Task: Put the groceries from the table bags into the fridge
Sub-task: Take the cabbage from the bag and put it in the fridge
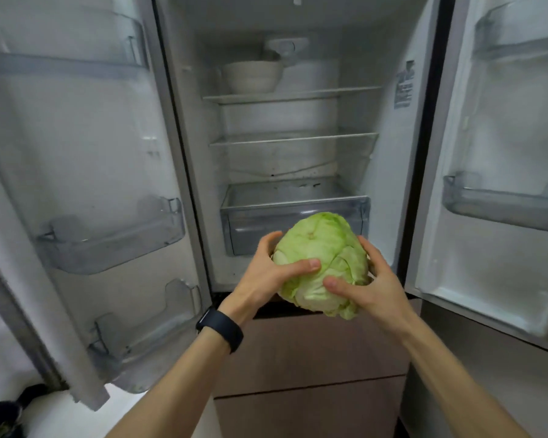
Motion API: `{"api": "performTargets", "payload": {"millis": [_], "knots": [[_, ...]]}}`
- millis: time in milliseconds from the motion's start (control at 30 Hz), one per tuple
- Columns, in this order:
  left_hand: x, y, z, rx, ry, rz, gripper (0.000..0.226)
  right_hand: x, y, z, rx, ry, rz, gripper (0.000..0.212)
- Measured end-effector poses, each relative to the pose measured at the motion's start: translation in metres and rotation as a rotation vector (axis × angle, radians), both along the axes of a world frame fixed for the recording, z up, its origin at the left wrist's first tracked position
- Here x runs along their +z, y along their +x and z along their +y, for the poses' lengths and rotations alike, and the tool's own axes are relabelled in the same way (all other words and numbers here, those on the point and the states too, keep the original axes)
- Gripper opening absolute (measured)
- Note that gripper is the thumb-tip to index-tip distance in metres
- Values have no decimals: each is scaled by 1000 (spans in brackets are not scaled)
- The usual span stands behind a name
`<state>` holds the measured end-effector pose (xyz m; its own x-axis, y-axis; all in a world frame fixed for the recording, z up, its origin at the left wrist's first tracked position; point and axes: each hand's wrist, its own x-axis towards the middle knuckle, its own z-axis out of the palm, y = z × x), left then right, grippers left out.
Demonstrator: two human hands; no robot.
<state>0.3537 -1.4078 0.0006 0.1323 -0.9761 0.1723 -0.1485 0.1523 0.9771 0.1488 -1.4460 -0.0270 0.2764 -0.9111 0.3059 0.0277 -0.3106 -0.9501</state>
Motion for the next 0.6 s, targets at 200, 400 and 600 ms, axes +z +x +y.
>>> {"api": "performTargets", "payload": {"millis": [200,400,600], "knots": [[12,18,-81,121,-81,51,90,25,29,-103,58,-52,-12,116],[29,60,-162,147,-94,13,78,43,74,-197,71,-90,29,128],[40,94,-233,209,-117,62,64,58,116,-276,103,-126,112,133]]}}
